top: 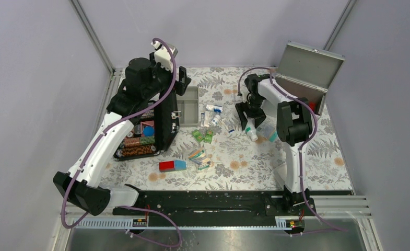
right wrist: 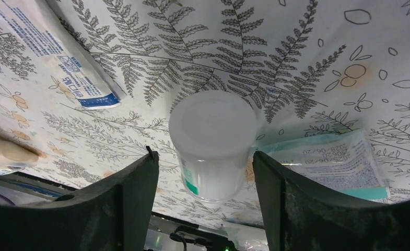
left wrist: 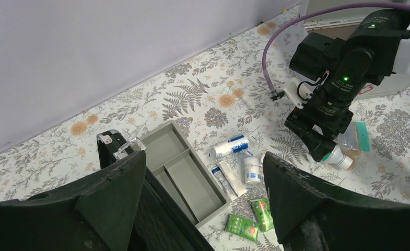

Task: Organize the medicine kit
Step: Pick up the pill bottle at the center of the board, then place the pill bottle in the medicine box.

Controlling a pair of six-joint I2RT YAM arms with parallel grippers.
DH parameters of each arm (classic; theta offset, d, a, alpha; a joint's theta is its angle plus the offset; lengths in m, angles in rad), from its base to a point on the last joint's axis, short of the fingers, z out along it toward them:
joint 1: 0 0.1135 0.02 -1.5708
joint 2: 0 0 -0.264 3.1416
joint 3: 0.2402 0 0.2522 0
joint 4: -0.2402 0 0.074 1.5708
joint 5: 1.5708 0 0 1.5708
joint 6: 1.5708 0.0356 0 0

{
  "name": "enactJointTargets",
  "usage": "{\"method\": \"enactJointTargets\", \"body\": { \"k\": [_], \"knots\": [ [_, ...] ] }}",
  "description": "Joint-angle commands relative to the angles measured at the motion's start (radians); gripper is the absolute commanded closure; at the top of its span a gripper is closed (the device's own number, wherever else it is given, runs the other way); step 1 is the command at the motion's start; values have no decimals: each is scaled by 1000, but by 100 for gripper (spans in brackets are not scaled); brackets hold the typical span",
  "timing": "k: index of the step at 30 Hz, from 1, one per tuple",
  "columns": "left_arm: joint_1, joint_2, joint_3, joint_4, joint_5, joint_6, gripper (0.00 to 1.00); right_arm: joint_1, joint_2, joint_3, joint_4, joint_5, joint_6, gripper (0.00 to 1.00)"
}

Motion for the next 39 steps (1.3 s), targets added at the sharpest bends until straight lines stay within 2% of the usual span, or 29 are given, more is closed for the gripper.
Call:
{"method": "enactJointTargets", "body": {
  "k": [1,5,8,11,14,16,20,27,34,39],
  "knots": [
    [3,-29,-17,41,31,-5,18,-8,-55,-35,-26,-10,15,28],
    [2,-16,-20,47,49,-26,18,-8,-56,-48,-19,19,10,39],
    [2,-1,-13,49,58,-39,18,-10,-35,-11,-17,47,17,42],
    [2,9,-4,49,61,-41,18,-8,-23,21,-18,49,13,55],
    [2,20,6,48,60,-39,18,-9,-50,24,-21,15,8,64],
    [1,26,10,48,58,-36,18,-9,-92,30,-26,-50,3,67],
    [2,43,25,48,53,-37,18,-10,-204,78,-23,-136,28,69],
    [1,99,75,49,68,-47,19,-84,-309,188,-1,-64,39,68],
    [2,143,119,37,71,-46,18,-254,-207,378,26,47,105,68],
    [4,151,120,18,50,-26,18,-321,-119,481,48,125,136,69]
  ]
}}
